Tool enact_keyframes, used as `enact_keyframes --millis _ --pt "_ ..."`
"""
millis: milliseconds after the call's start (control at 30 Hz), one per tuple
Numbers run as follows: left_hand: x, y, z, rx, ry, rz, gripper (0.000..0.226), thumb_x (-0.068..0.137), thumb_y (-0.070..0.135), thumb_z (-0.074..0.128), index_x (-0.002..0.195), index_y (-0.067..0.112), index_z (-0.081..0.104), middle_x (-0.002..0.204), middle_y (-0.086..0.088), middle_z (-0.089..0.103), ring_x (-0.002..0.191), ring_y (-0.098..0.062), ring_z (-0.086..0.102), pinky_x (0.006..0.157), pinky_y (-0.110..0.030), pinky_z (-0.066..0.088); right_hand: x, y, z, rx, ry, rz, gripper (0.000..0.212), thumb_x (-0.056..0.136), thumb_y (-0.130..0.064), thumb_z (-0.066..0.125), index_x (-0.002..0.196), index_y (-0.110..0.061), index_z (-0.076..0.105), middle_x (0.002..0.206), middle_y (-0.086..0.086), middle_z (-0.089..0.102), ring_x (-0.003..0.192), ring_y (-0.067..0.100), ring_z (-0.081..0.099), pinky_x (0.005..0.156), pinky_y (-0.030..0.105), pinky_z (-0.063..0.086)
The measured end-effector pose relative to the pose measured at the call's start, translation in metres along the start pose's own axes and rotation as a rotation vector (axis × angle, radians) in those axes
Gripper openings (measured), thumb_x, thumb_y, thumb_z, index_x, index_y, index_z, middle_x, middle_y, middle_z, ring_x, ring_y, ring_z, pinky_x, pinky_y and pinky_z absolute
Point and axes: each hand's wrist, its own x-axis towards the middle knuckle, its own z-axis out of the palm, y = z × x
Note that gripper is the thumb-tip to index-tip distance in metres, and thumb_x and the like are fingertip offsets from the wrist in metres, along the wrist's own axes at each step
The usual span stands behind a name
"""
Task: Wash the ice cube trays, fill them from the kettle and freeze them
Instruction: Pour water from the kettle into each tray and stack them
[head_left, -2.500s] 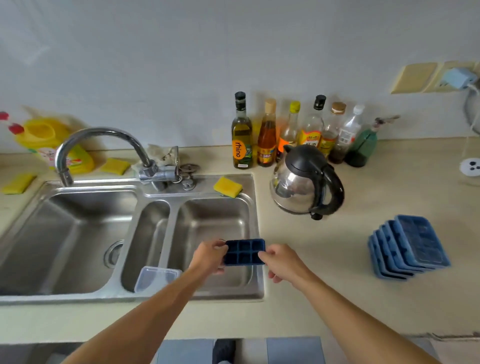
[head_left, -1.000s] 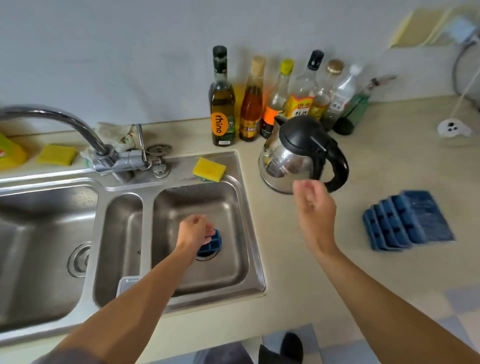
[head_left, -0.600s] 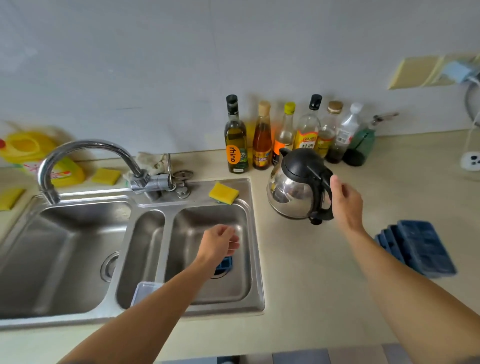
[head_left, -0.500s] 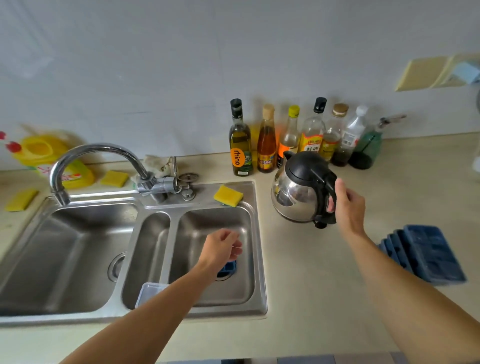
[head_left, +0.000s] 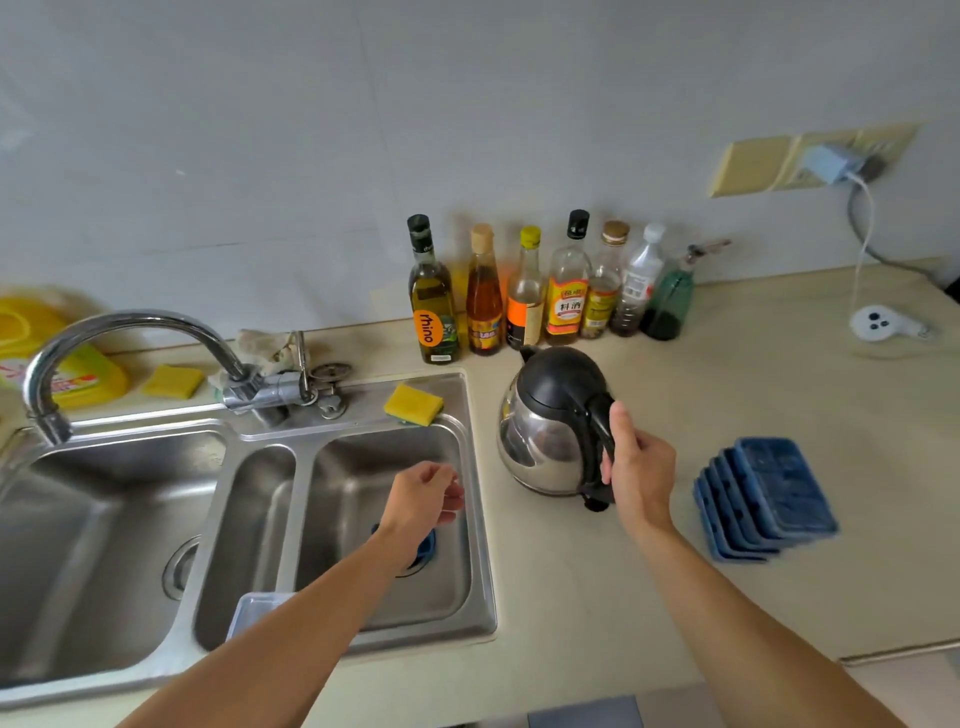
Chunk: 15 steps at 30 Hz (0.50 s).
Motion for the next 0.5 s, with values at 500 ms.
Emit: enact_keyframes --millis 500 --pt "-0.039 -0.042 -0.003 -0.331 -0.067 -0.087 0.029 0.106 0.035 0.050 0.105 0.021 0.075 0.106 0.001 0.078 0.096 -0.015 0.074 0.074 -0.033 0.056 -0.070 -0.048 -0.025 -0.298 -0.289 -0.082 0.065 0.095 -0.052 0.063 0.053 -0.003 0.057 0.044 0.003 0.050 0.041 0.015 0.046 0.042 0.021 0.038"
